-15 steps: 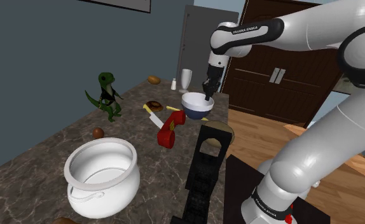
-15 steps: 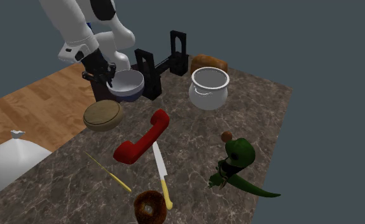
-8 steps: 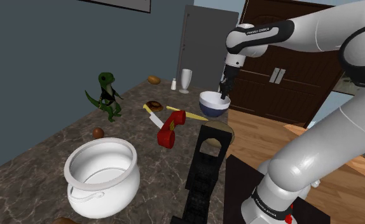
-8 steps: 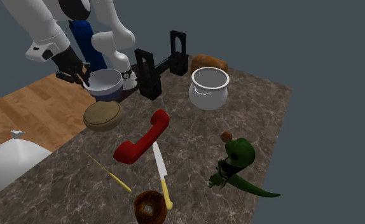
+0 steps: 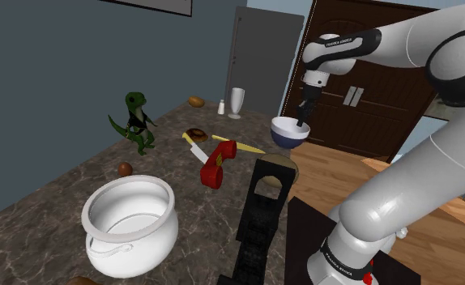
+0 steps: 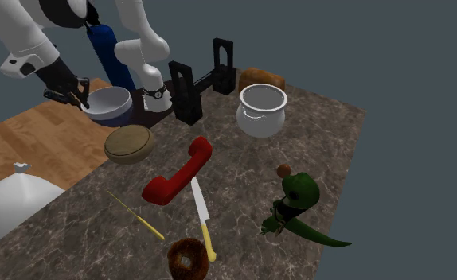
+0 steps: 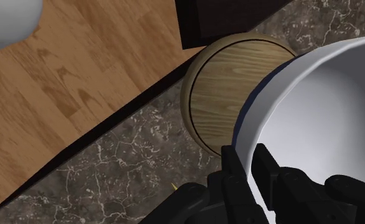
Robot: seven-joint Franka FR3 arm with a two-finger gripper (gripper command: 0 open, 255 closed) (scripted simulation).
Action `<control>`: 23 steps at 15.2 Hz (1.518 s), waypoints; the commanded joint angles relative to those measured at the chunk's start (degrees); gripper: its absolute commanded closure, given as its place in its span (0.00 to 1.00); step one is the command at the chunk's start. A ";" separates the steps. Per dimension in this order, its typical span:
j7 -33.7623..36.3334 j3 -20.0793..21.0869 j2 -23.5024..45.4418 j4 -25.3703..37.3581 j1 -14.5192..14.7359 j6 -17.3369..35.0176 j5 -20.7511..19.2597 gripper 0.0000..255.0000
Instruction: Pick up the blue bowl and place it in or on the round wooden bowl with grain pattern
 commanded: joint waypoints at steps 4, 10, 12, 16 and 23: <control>-0.63 -0.53 0.71 -3.06 -0.17 3.75 0.02 1.00; -1.14 -1.00 2.04 -6.54 -0.20 8.48 0.31 1.00; -1.35 -1.17 2.59 -7.61 -0.20 10.06 0.46 1.00; -1.84 -1.51 3.88 -9.60 -0.16 13.26 0.85 1.00; -2.30 -1.78 5.07 -11.05 -0.11 15.80 1.27 1.00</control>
